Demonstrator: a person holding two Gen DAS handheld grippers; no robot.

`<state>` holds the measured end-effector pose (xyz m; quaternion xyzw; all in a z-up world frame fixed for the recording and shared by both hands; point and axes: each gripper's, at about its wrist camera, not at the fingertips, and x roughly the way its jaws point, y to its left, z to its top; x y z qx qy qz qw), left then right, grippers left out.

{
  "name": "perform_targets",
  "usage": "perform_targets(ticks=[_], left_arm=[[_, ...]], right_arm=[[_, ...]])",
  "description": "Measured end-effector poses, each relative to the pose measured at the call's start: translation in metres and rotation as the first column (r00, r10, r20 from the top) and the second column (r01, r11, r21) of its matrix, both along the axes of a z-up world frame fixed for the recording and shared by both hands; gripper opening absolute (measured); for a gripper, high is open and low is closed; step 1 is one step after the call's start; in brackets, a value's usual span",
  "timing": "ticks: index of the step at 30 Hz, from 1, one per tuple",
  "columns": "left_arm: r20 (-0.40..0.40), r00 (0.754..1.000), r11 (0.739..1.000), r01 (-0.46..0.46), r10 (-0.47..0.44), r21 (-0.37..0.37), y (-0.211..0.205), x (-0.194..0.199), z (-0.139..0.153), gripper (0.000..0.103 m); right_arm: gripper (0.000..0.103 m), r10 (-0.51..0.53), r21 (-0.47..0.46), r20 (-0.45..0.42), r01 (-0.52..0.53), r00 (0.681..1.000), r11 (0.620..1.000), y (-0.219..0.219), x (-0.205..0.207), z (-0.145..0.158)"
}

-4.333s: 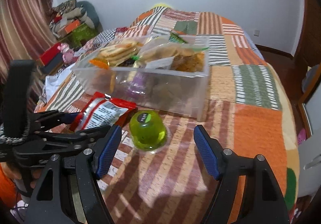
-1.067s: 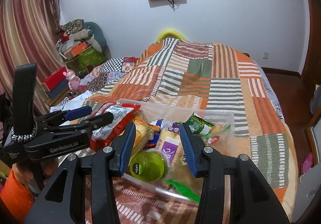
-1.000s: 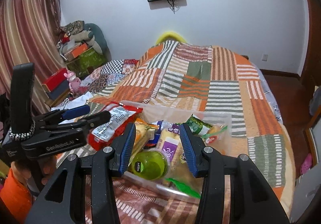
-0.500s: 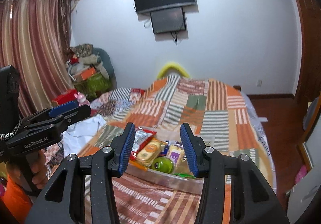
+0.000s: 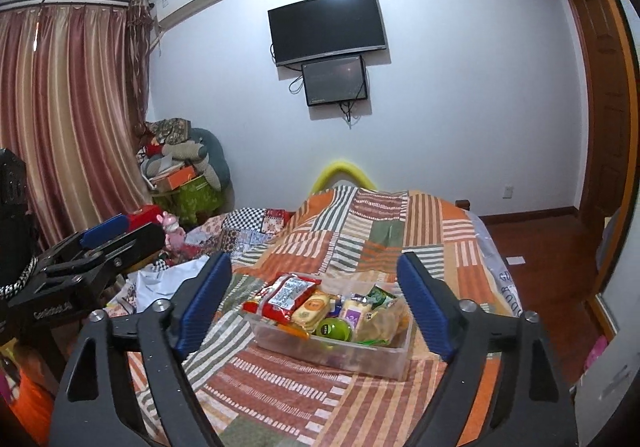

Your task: Organize snacks

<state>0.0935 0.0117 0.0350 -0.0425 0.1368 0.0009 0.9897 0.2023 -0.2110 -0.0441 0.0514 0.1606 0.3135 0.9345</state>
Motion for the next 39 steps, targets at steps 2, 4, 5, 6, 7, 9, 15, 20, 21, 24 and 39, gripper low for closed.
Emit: perform_targets(ticks=[2, 4, 5, 6, 7, 9, 15, 20, 21, 24, 39], left_arm=[[0.001, 1.000, 1.000, 0.004, -0.004, 0.001, -0.002, -0.002, -0.001, 0.102], [0.000, 1.000, 1.000, 0.006, -0.006, 0.003, -0.003, -0.004, -0.002, 0.102], [-0.001, 1.000, 1.000, 0.007, -0.007, 0.005, -0.004, -0.005, -0.003, 0.102], [-0.003, 1.000, 1.000, 0.006, -0.006, 0.008, -0.005, -0.006, -0.003, 0.102], [-0.005, 1.000, 1.000, 0.004, -0.004, 0.011, -0.006, -0.005, -0.004, 0.102], [-0.007, 1.000, 1.000, 0.004, -0.004, 0.008, -0.006, -0.005, -0.006, 0.102], [-0.012, 1.000, 1.000, 0.003, -0.003, -0.002, -0.006, -0.006, -0.009, 0.102], [-0.013, 1.000, 1.000, 0.002, -0.002, -0.003, -0.006, -0.005, -0.009, 0.102], [-0.013, 1.000, 1.000, 0.002, -0.002, -0.003, -0.006, -0.005, -0.009, 0.102], [-0.012, 1.000, 1.000, 0.000, 0.000, -0.005, -0.005, -0.005, -0.008, 0.102], [-0.009, 1.000, 1.000, 0.001, -0.001, -0.003, -0.008, -0.006, -0.009, 0.102]], right_arm=[[0.087, -0.007, -0.001, 0.003, 0.007, 1.000, 1.000, 0.000, -0.001, -0.001], [0.089, -0.014, -0.003, 0.003, 0.014, 1.000, 1.000, -0.001, -0.001, -0.002], [0.092, -0.019, -0.004, 0.004, 0.019, 1.000, 1.000, -0.001, -0.001, -0.002], [0.094, -0.022, -0.004, 0.007, 0.022, 1.000, 1.000, -0.002, -0.006, -0.003], [0.096, -0.027, -0.003, 0.012, 0.028, 1.000, 1.000, -0.002, -0.005, -0.003], [0.096, -0.032, -0.002, 0.018, 0.032, 0.999, 0.999, -0.003, -0.009, -0.003], [0.097, -0.034, -0.007, 0.021, 0.034, 0.999, 0.999, -0.003, -0.014, -0.004], [0.097, -0.030, -0.013, 0.024, 0.030, 0.999, 0.999, -0.001, -0.015, -0.004], [0.097, -0.029, -0.013, 0.023, 0.029, 0.999, 0.999, -0.002, -0.015, -0.004], [0.097, -0.029, -0.013, 0.023, 0.029, 0.999, 1.000, -0.002, -0.015, -0.005], [0.097, -0.036, -0.010, 0.022, 0.037, 0.999, 0.999, -0.005, -0.016, -0.005]])
